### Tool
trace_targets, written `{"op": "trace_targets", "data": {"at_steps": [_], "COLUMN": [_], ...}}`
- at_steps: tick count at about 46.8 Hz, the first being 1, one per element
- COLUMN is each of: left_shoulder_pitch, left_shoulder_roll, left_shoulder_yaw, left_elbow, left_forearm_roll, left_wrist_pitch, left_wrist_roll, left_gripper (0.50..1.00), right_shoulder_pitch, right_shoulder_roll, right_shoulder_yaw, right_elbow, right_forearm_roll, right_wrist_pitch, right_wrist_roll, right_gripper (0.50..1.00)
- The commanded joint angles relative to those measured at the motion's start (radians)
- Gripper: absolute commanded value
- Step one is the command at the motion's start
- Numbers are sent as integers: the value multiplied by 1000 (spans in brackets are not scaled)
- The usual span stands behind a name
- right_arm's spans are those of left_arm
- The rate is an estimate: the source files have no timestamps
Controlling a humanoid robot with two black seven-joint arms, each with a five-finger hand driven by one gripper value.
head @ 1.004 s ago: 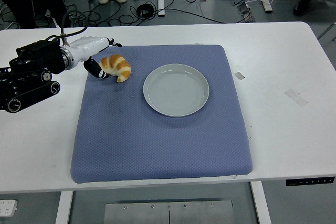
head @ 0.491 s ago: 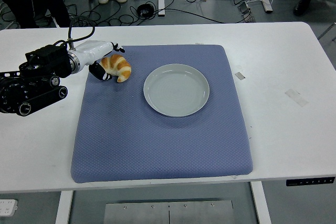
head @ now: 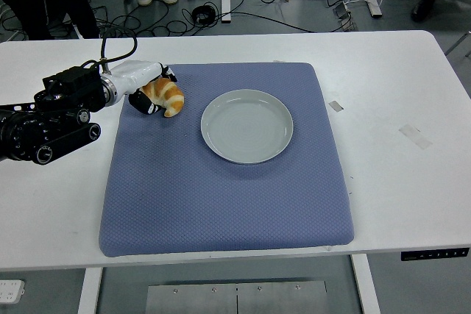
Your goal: Place the bread on the plate
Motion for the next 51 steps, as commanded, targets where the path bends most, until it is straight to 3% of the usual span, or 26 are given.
{"op": "trace_targets", "data": {"at_steps": [1,7,11,27,42,51], "left_shoulder_pitch": [1,-8,-17,-62,-106,-105], "left_shoulder_roll": [0,5,9,15,-3,-58], "left_shoulder_yaw": [-2,-8,-15,-38,-55,-77], "left_elbow": [5,8,8,-13,-193,-213], "left_forearm_roll": [-6,-20,-23,-34,-21,15], "left_wrist_pitch": [-2,-6,-14,-22,-20,-19], "left_wrist_roll": [-6,-9,-6,-6,9,18], "left_gripper": [681,601,578,587,592,599], "right_shoulder_pitch": [0,0,0,0,0,0], "right_shoulder_roll": [0,0,0,0,0,0], "right_shoulder_yaw": [0,0,0,0,0,0], "right_elbow": [0,0,0,0,0,0], "right_forearm_roll": [-1,0,0,0,0,0], "right_wrist_pitch": [-1,1,-1,-1,-1,-1], "right_wrist_roll": [0,0,0,0,0,0], "right_gripper": [1000,1000,1000,1000,1000,1000]}}
